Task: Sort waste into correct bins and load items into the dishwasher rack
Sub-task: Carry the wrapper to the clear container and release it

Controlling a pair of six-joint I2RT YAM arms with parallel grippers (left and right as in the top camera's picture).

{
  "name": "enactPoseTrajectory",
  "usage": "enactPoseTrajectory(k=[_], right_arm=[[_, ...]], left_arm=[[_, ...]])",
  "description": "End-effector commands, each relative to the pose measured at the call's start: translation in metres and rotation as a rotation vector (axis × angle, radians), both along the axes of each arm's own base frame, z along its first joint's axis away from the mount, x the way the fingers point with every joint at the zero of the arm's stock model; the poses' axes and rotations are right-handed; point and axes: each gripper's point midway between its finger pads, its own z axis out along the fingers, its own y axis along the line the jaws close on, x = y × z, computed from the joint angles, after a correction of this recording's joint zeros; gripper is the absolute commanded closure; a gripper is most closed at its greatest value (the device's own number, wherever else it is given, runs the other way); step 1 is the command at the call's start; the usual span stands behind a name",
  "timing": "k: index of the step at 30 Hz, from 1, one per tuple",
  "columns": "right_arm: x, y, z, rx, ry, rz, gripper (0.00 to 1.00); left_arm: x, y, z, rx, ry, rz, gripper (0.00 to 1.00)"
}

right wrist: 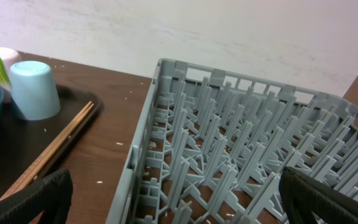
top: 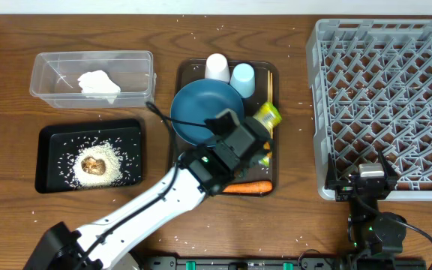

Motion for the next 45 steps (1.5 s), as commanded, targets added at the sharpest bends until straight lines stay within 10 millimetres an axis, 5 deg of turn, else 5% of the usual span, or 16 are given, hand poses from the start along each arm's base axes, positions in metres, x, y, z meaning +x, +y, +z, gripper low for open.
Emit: enactPoseTrajectory(k=[1,11,19,23,24,25,28,30,37,45], right_arm=[[0.000,-0.003,0.000,0.004,-0.001,-0.015,0.01],[0.000,-0.003,0.000,0.004,-0.001,-0.015,0.01],[0.000,-0.003,0.000,0.004,-0.001,-0.015,0.01],[0.000,-0.003,0.000,0.004,-0.001,-0.015,0.01],[0.000,-0.003,0.000,0.004,-0.001,-0.015,0.01],[0.000,-0.003,0.000,0.003,-0.001,-0.015,0.01],[0.000,-0.003,0.000,0.004,-0.001,-0.015,0.01],[0.000,-0.003,0.000,0.004,-0.001,-0.015,0.01],[0.000,-0.003,0.000,0.004,-0.001,-0.015,0.01],[0.000,-0.003,0.000,0.003,-0.001,-0.015,0.01]], left_arm=[[0.036,0.049,0.010,0.099,-0.115,0.184,0.94],[0.133,0.195,0.049,0.198,-0.333,0.540,0.94],[0.166,0.316,0.052,0.204,-0.391,0.845,0.94],[0.173,0.355,0.034,0.228,-0.374,0.928,0.93],[0.174,0.361,0.028,0.234,-0.361,0.939,0.87],[0.174,0.365,0.023,0.240,-0.350,0.946,0.78],[0.174,0.369,0.012,0.273,-0.324,0.927,0.23],[0.175,0.367,0.012,0.288,-0.322,0.892,0.06],[0.183,0.342,0.009,0.236,-0.308,0.723,0.02],[0.168,0.260,0.026,-0.037,-0.258,0.327,0.02]])
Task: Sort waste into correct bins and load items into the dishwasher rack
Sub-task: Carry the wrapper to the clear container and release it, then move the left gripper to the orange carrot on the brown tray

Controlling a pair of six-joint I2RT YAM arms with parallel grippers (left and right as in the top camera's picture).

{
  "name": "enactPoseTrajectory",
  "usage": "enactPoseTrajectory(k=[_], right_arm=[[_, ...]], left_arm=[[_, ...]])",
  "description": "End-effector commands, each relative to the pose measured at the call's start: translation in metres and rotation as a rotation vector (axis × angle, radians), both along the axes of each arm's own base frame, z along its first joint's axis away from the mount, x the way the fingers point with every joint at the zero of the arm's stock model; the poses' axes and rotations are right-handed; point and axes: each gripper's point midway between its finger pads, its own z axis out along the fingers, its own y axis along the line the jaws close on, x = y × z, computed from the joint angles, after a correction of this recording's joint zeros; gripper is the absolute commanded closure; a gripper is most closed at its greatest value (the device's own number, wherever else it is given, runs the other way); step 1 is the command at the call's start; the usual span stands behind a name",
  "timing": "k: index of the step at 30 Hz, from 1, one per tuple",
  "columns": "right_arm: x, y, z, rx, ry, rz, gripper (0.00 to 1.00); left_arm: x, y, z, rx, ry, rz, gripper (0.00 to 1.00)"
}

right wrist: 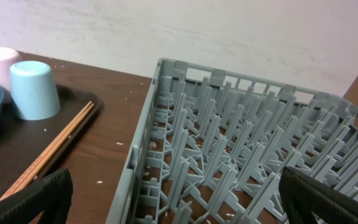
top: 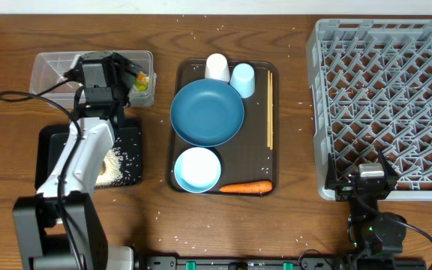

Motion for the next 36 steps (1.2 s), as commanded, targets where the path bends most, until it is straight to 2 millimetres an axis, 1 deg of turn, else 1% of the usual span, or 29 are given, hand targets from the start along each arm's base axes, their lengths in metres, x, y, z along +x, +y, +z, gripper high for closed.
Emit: enactPoseTrajectory(k=[1,4,6,7,8,10,12,13,15,17,18,20,22,24,26,28,29,33,34,36], right_arm=[[0.000,-0.003,0.000,0.004,-0.001,-0.015,0.01],[0.000,-0.003,0.000,0.003,-0.001,-0.015,0.01],[0.000,-0.003,0.000,0.004,-0.001,-0.015,0.01],[0.000,-0.003,0.000,0.004,-0.001,-0.015,0.01],[0.000,-0.003,0.000,0.004,-0.001,-0.015,0.01],[0.000,-0.003,0.000,0.004,-0.001,-0.015,0.01],[0.000,-0.003,0.000,0.003,-0.001,-0.015,0.01],[0.000,-0.003,0.000,0.004,0.000,-0.015,0.01],[0.000,-0.003,0.000,0.004,-0.001,-0.015,0.01],[0.000,-0.003,0.000,0.003,-0.001,-0.015,0.01],[0.000,-0.003,0.000,0.004,-0.001,-0.015,0.01],[0.000,-0.003,0.000,0.004,-0.001,-0.015,0.01],[0.000,-0.003,0.000,0.004,-0.001,-0.015,0.01],[0.000,-0.003,0.000,0.004,-0.001,-0.015,0.01],[0.000,-0.003,0.000,0.004,-0.001,-0.015,0.01],[0.000,-0.003,0.000,0.004,-0.001,-0.015,0.01],[0.000,-0.003,0.000,0.004,-0.001,-0.015,0.01],[0.000,-0.003,0.000,0.004,-0.001,-0.015,0.01],[0.000,-0.003,0.000,0.004,-0.001,-0.015,0.01],[0.000,-0.003,0.000,0.004,-0.001,-0.015,0.01]], left_arm=[[-0.014,-0.052,0.030,-0.139,-0.048,-0.270,0.02],[-0.035,-0.078,0.053,-0.208,-0.061,-0.380,0.02],[-0.053,-0.098,0.072,-0.194,-0.088,-0.486,0.02],[-0.061,-0.106,0.079,-0.179,-0.098,-0.533,0.02],[-0.073,-0.118,0.087,-0.148,-0.110,-0.603,0.02],[-0.096,-0.140,0.095,-0.081,-0.118,-0.728,0.02],[-0.127,-0.169,0.096,-0.006,-0.107,-0.888,0.02],[-0.137,-0.179,0.094,0.014,-0.099,-0.943,0.02],[-0.165,-0.205,0.085,0.059,-0.064,-1.094,0.02],[-0.193,-0.231,0.072,0.108,-0.026,-1.260,0.02],[-0.204,-0.241,0.066,0.131,-0.016,-1.328,0.02],[-0.230,-0.265,0.051,0.208,-0.008,-1.522,0.02],[-0.246,-0.282,0.033,0.298,0.022,-1.635,0.02],[-0.245,-0.286,0.010,0.441,0.091,-1.632,0.02],[-0.245,-0.288,-0.006,0.536,0.141,-1.631,0.02],[-0.251,-0.294,-0.021,0.621,0.168,-1.690,0.02],[-0.258,-0.299,-0.028,0.651,0.170,-1.751,0.02],[-0.278,-0.314,-0.049,0.736,0.173,-1.914,0.02],[-0.278,-0.314,-0.054,0.767,0.181,-1.926,0.02],[-0.269,-0.309,-0.063,0.860,0.214,-1.890,0.02]])
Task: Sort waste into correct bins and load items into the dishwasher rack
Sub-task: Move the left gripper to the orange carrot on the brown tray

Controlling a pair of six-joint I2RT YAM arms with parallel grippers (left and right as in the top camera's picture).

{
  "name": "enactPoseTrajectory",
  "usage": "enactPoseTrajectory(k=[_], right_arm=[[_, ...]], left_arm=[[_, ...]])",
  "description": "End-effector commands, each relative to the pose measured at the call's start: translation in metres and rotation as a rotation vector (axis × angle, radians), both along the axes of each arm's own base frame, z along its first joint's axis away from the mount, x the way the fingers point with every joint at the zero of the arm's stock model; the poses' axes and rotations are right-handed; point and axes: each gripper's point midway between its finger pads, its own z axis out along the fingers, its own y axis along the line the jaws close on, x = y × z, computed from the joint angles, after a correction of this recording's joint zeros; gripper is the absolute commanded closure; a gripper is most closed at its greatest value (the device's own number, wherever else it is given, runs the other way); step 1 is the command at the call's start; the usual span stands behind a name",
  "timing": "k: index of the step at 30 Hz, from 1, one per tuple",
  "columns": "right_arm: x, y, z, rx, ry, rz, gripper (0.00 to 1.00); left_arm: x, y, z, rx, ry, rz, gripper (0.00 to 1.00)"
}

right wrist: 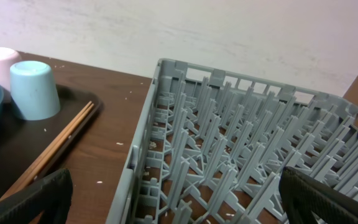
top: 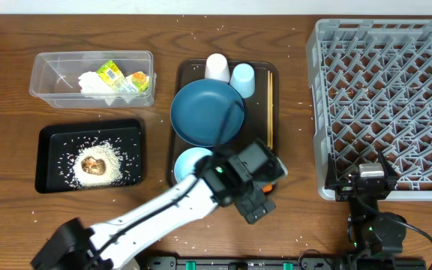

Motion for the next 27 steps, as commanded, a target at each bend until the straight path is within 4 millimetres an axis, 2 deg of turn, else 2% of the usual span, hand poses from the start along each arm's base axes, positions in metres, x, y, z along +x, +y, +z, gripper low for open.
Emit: enactPoseTrajectory(k=[1,4,8,21,27], right_arm=[[0.000,-0.003,0.000,0.004,-0.001,-0.015,0.01],[0.000,-0.003,0.000,0.004,-0.001,-0.015,0.01],[0.000,-0.003,0.000,0.004,0.000,-0.015,0.01],[0.000,-0.003,0.000,0.004,0.000,-0.015,0.01],[0.000,-0.003,0.000,0.004,-0.001,-0.015,0.01]], left_arm=[[0.019,0.013,-0.013,0.128,-0.137,-0.038,0.02],[0.032,0.019,-0.019,0.187,-0.198,-0.024,0.02],[0.036,0.015,-0.023,0.195,-0.226,-0.086,0.02],[0.034,0.014,-0.065,0.287,-0.187,-0.237,0.02],[0.041,0.003,-0.072,0.262,-0.210,-0.234,0.02]])
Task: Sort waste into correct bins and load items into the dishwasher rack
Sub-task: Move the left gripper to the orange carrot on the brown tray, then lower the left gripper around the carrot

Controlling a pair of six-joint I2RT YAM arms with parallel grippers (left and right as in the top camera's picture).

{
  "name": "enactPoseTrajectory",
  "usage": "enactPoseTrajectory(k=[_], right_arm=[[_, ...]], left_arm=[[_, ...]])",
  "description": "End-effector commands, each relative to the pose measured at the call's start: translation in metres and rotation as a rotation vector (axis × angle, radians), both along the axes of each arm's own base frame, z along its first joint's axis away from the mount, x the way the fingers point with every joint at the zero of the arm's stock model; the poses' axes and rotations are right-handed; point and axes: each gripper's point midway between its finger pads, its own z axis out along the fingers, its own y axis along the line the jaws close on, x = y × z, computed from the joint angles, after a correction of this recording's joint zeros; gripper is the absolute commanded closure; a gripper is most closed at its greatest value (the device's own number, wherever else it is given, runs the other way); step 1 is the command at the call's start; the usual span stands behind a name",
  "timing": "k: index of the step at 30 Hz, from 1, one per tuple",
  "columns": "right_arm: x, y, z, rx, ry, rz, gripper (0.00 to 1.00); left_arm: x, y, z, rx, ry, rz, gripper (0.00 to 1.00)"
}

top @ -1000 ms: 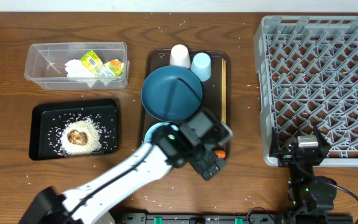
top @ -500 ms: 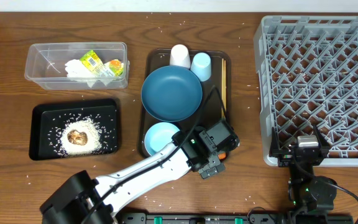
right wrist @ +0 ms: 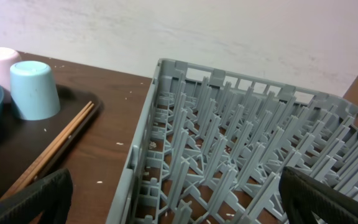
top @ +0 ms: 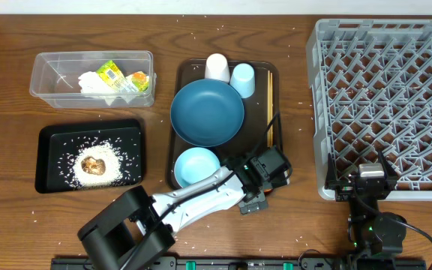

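A dark tray (top: 182,75) holds a blue plate (top: 207,112), a light blue bowl (top: 196,166), a pale pink cup (top: 217,67), a light blue cup (top: 242,79) and chopsticks (top: 270,112). My left gripper (top: 265,177) is down at the tray's front right corner. It covers whatever lies there, and its jaws do not show. The grey dishwasher rack (top: 385,97) stands at the right. My right gripper (right wrist: 176,200) rests open at the rack's near left corner with nothing in it. In the right wrist view I see the blue cup (right wrist: 35,89) and the chopsticks (right wrist: 55,152).
A clear bin (top: 43,64) at the back left holds white tissue (top: 94,81) and a yellow-green wrapper (top: 112,73). In front of it a black tray (top: 51,135) carries rice and a brown scrap (top: 91,163). Rice grains are scattered over the wooden table.
My left gripper has shifted slightly to the right and sits lower at the tray's front right corner. The carrot that partly showed there is now covered. The right arm is unchanged.
My left gripper held the yellow-green wrapper above the tray's right side. Then it was over the clear bin. By 0.9 s ago the wrapper lay in the bin and the gripper was over the carrot at the tray's front, where it now sits lower.
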Motion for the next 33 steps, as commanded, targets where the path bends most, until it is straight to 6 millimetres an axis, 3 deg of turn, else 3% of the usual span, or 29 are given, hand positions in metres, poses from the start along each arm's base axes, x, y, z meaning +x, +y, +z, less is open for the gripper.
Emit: enactPoseTrajectory(k=[1,12,33], right_arm=[[0.000,-0.003,0.000,0.004,-0.001,-0.015,0.01],[0.000,-0.003,0.000,0.004,-0.001,-0.015,0.01],[0.000,-0.003,0.000,0.004,-0.001,-0.015,0.01]], left_arm=[[0.003,-0.003,-0.004,-0.001,-0.013,-0.019,0.02],[0.006,-0.006,-0.004,-0.004,-0.029,-0.054,0.02],[0.024,0.009,-0.002,0.035,-0.072,-0.019,0.02]])
